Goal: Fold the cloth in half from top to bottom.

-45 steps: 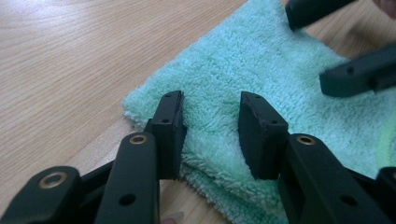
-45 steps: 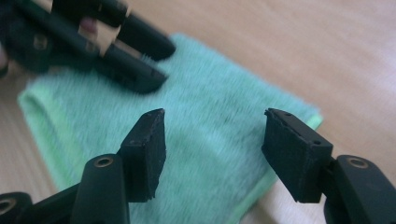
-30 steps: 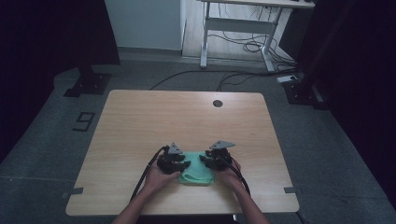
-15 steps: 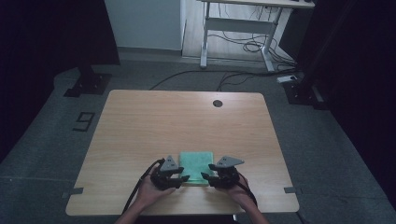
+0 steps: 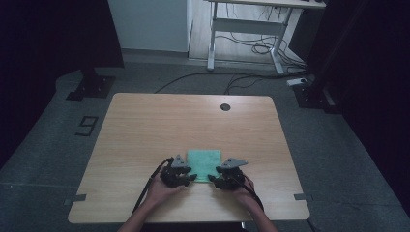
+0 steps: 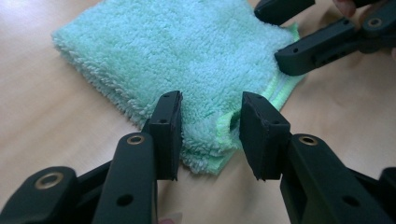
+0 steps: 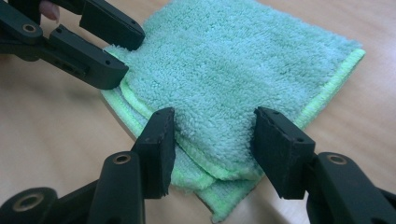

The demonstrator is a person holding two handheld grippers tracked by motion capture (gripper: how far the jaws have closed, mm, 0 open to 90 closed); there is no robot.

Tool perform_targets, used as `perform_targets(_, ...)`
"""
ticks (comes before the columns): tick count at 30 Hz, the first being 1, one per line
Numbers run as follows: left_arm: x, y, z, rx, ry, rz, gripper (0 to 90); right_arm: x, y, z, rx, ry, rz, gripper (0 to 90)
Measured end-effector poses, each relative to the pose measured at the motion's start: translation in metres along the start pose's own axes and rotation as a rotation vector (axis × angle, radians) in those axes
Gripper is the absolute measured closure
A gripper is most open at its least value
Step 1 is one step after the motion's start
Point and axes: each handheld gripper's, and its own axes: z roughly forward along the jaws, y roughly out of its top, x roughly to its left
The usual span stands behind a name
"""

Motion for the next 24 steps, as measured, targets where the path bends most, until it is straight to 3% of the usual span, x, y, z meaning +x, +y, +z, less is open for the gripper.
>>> perform_targets(6, 0.007, 0.008, 0.003, -0.010, 0.011, -0.025, 56.6, -0.008, 0.004, 0.007, -0.040, -0.029, 0.030, 47.0)
perform_targets(12, -0.001, 0.009, -0.023, -0.111, 0.028, -0.028, 51.1, 0.000, 0.004, -0.009, -0.129, -0.023, 0.028, 43.6)
perform_targets(17, -0.007, 0.005, -0.040, -0.147, 0.033, -0.033, 49.4, 0.009, 0.002, -0.019, -0.164, -0.029, 0.012, 42.6)
perform_targets(24, -0.010, -0.010, -0.057, -0.162, 0.049, -0.049, 47.8, 0.014, -0.005, -0.030, -0.183, -0.055, 0.000, 42.0)
